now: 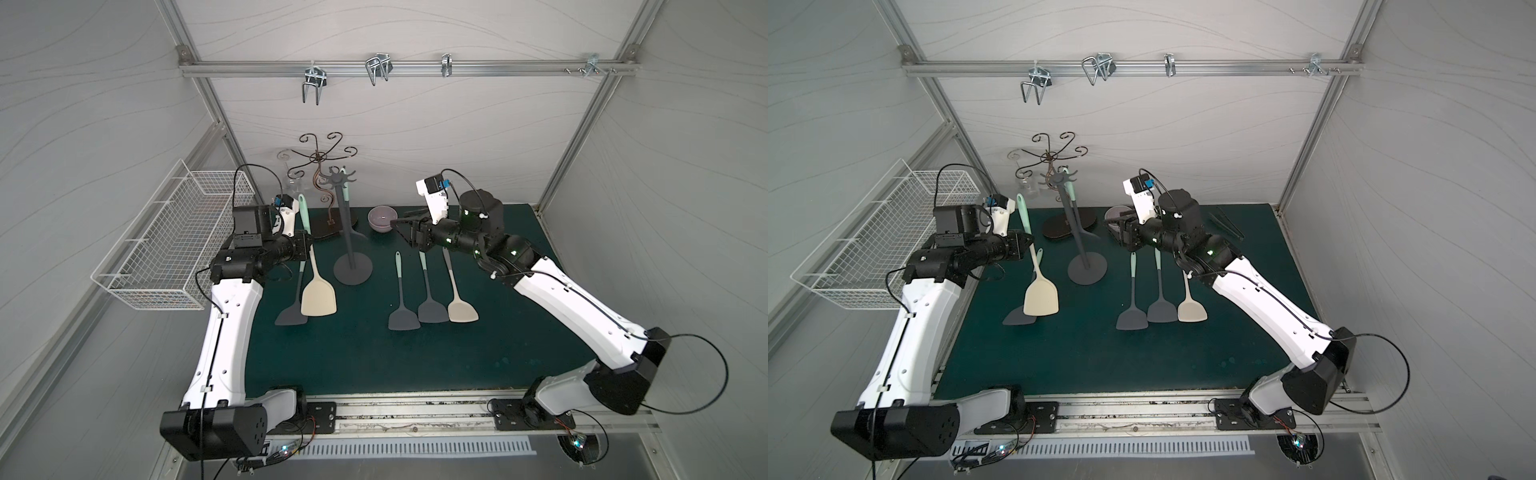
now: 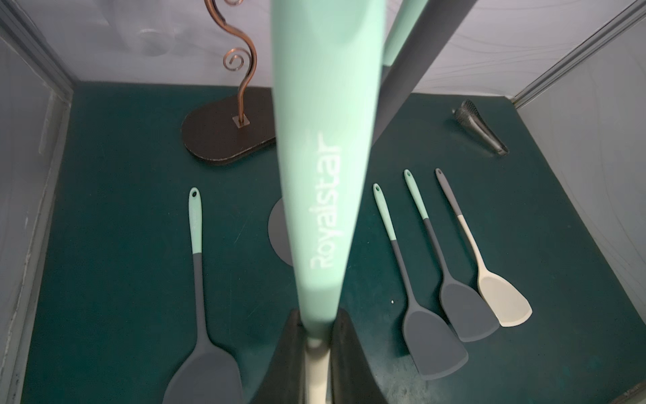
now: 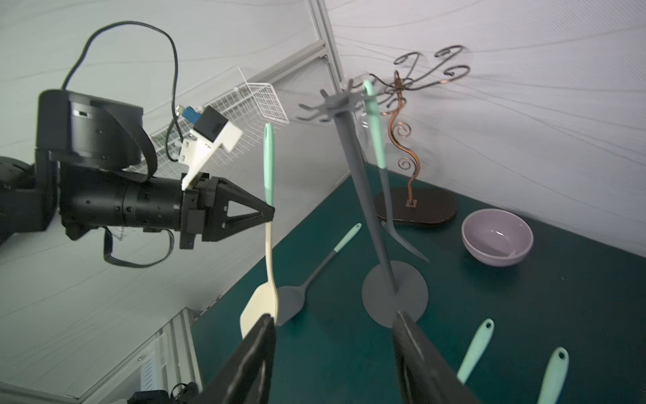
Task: Take the spatula off the kitchen utensil rack
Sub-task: Place the spatula at the center of the board.
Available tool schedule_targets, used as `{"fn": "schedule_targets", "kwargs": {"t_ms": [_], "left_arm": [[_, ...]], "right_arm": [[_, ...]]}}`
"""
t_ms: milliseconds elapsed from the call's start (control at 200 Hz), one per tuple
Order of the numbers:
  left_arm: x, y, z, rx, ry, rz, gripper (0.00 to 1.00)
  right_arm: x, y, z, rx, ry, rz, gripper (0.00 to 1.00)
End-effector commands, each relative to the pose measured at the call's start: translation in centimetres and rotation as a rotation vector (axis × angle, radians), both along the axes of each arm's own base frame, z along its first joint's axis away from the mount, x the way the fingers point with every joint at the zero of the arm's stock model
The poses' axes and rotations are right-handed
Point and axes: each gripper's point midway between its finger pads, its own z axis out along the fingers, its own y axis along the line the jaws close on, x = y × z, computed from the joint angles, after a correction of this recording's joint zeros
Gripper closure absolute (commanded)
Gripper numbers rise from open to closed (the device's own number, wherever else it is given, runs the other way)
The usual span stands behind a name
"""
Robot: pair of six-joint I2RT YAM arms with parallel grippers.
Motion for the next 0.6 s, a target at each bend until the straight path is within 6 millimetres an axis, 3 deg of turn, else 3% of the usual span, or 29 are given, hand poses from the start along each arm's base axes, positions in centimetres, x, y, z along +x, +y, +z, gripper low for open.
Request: {"fn": "schedule_targets", "kwargs": {"t_ms": [0, 160, 310, 595], "left_arm": [[1.4, 0.4, 0.0, 0.005, 0.014, 0.007, 1.00], [3.0, 0.1, -3.6, -0.024, 0.140, -0.011, 1.00], [4.1, 0.1, -6.9, -0.039, 0.247, -0.018, 1.00], [6.4, 0.2, -11.5, -0.036, 0.399, -0.053, 1.00]], "right_arm": [[0.0, -2.3, -2.1, -0.033, 0.010, -0.054, 0.44], [-0.2, -4.7, -5.6, -0.063, 0.034, -0.117, 0.44], [-0.3, -5.2, -8.7, -0.092, 0.094, -0.126, 0.44], [0.1, -5.1, -10.7, -0.128, 0.128, -0.136, 0.44]]}}
